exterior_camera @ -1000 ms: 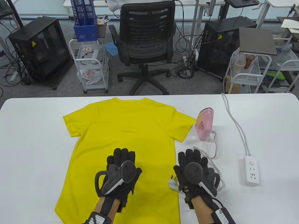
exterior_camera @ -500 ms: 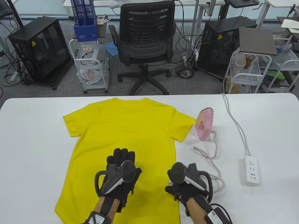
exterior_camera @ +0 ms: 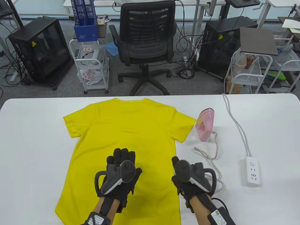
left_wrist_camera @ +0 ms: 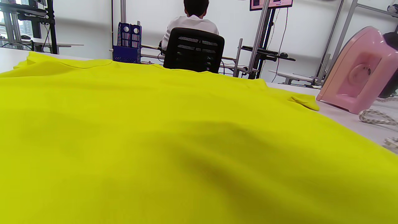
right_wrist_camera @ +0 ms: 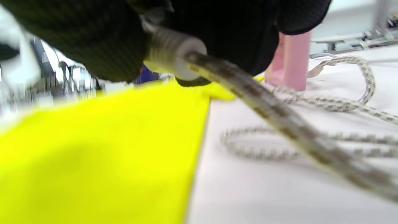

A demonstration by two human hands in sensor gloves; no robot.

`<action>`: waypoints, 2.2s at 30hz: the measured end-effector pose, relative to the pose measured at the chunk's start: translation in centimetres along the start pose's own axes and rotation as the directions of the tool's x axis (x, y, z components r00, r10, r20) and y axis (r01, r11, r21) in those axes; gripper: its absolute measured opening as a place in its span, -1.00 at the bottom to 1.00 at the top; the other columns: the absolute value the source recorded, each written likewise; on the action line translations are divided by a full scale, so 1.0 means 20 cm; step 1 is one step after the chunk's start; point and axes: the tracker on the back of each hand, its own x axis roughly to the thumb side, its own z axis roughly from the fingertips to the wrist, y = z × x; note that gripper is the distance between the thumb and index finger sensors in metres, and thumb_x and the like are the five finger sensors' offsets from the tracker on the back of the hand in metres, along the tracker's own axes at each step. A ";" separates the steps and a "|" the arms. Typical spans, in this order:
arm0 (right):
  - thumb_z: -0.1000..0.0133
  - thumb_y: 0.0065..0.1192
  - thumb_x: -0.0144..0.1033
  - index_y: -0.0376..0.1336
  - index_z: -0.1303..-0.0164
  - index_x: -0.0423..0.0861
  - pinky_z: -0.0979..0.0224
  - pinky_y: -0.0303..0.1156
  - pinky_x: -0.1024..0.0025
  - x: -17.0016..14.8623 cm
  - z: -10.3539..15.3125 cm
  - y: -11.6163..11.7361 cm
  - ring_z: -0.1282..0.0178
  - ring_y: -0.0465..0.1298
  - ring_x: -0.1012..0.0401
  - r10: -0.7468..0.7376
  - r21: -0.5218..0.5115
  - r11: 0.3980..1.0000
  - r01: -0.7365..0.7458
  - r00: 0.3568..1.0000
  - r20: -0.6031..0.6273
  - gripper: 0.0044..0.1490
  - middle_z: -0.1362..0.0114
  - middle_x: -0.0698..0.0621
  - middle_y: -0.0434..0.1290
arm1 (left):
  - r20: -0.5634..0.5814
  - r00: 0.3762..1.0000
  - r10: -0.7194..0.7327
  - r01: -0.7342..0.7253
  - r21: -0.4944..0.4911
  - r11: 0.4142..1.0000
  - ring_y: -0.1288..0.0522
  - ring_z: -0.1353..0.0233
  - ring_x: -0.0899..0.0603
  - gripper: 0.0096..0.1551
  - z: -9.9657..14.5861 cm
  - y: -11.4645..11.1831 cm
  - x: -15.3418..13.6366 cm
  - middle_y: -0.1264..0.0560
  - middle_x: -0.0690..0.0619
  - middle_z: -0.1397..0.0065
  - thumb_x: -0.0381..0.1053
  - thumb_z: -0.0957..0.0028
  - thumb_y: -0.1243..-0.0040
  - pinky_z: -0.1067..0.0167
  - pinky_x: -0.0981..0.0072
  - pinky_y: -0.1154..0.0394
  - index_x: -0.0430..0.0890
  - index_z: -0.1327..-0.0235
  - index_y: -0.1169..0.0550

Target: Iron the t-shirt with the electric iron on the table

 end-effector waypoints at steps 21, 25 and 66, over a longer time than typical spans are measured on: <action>-0.04 0.34 -0.05 0.10 -0.46 0.06 -0.32 0.32 -0.21 -1.23 0.26 -0.30 0.05 0.56 -0.09 -0.404 -0.255 0.913 0.318 0.626 -0.667 -0.21 -0.06 -0.25 0.56 | 0.034 0.999 -0.015 0.015 0.001 1.000 0.21 -0.73 -0.20 -0.08 0.01 0.00 0.05 0.08 0.07 -0.70 0.43 0.06 0.14 -0.54 -0.16 0.14 0.14 -0.56 -0.01; -0.08 0.26 -0.07 0.09 -0.49 0.04 -0.34 0.30 -0.21 -1.29 0.27 -0.26 0.03 0.54 -0.08 -0.486 -0.242 0.860 0.449 0.577 -0.656 -0.24 -0.08 -0.26 0.54 | 0.028 0.999 -0.016 0.016 -0.003 1.000 0.21 -0.73 -0.20 -0.08 0.00 0.00 0.04 0.08 0.07 -0.70 0.43 0.06 0.13 -0.54 -0.16 0.14 0.14 -0.56 -0.01; -0.12 0.13 -0.12 0.02 -0.53 0.05 -0.32 0.35 -0.20 -1.33 0.30 -0.23 0.05 0.60 -0.10 -0.550 -0.239 0.810 0.536 0.552 -0.627 -0.25 -0.07 -0.27 0.59 | 0.019 1.000 -0.014 0.014 -0.016 1.000 0.21 -0.73 -0.20 -0.08 0.00 -0.01 0.04 0.08 0.07 -0.70 0.43 0.06 0.13 -0.54 -0.17 0.14 0.14 -0.56 -0.01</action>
